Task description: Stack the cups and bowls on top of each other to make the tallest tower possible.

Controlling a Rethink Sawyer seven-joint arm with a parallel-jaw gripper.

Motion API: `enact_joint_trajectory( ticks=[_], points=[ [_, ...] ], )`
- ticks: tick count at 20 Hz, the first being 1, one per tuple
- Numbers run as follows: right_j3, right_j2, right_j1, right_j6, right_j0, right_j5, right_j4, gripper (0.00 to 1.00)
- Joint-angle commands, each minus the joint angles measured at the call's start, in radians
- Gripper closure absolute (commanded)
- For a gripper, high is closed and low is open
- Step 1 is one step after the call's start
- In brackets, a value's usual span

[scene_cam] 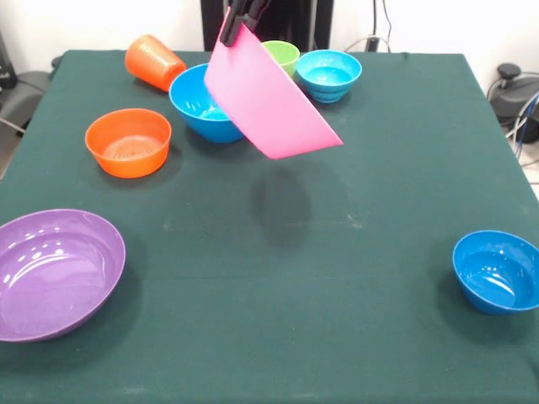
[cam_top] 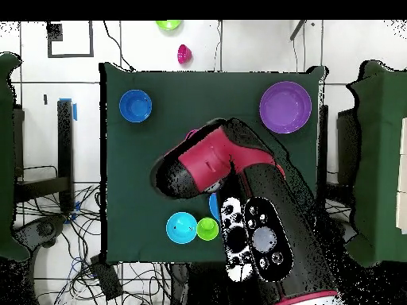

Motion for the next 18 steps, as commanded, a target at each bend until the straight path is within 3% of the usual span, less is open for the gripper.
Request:
enact_joint_trajectory(
  ticks=[1, 14, 18],
  points=[
    [-0.051, -0.108, 0.016, 0.059, 0.055, 0.031, -0.158, 1.0],
    [-0.06, -0.237, 0.065, 0.297, 0.17, -0.061, -0.281, 1.0],
    [-0.058, -0.299, 0.09, 0.464, 0.239, -0.073, -0.383, 1.0]
  ],
)
